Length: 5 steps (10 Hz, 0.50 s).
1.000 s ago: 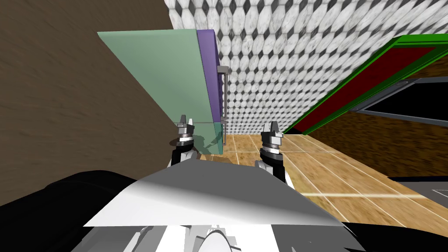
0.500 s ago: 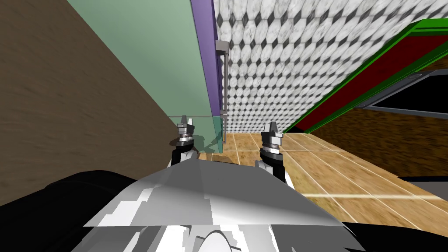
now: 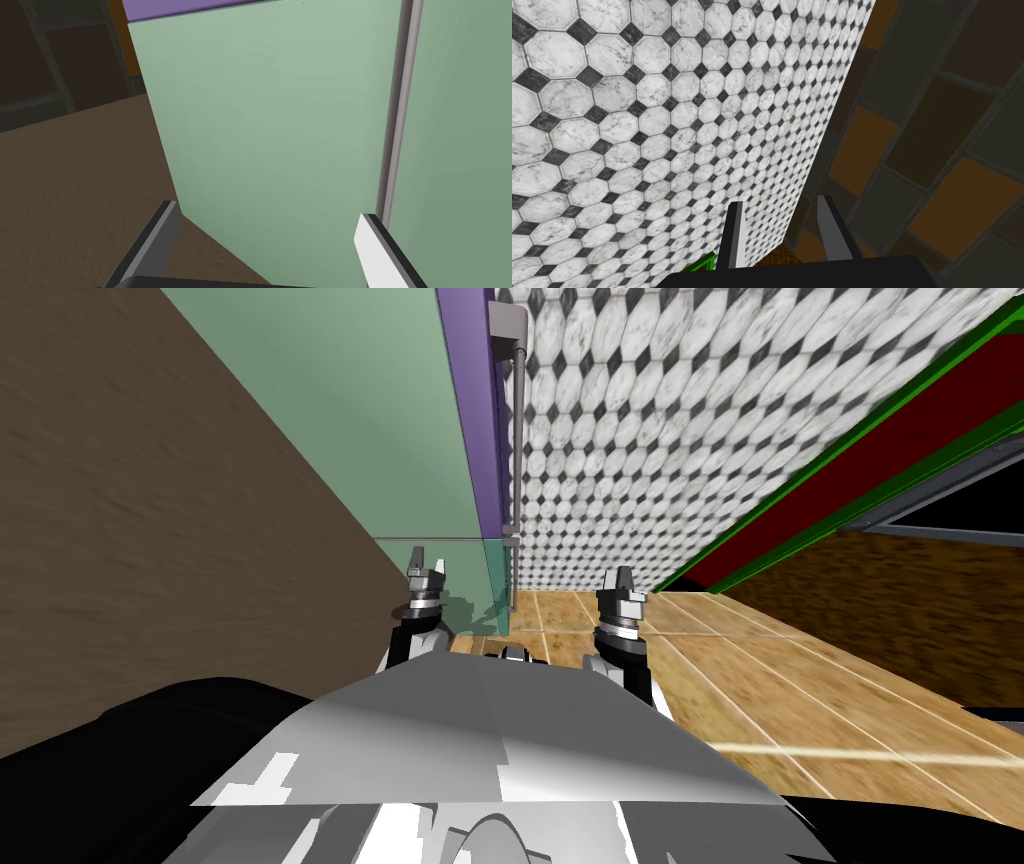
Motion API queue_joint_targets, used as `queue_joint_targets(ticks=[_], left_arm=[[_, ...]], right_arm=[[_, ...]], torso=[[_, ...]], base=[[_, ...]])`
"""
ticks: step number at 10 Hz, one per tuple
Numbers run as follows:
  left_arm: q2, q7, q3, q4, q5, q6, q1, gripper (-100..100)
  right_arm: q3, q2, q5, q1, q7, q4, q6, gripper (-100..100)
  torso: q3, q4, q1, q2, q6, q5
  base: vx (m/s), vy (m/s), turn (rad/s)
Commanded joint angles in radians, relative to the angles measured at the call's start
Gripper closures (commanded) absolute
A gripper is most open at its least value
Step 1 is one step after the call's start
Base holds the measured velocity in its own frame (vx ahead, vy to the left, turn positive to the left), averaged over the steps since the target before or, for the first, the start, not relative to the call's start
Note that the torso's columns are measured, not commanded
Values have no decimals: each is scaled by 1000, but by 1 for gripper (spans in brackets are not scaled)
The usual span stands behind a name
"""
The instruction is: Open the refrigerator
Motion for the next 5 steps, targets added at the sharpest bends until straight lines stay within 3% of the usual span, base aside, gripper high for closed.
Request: queue_joint_targets(ticks=[1, 5], left_arm=[[30, 1, 14, -12, 22, 63, -23, -100], [52, 3, 43, -32, 68, 181, -74, -100]], right_arm=[[0, 0, 0, 0, 0, 0, 0, 0], [0, 0, 0, 0, 0, 0, 0, 0]], torso=[[-1, 1, 0, 1, 0, 0], [0, 2, 1, 2, 0, 0]], base=[[54, -60, 89], [56, -77, 110]])
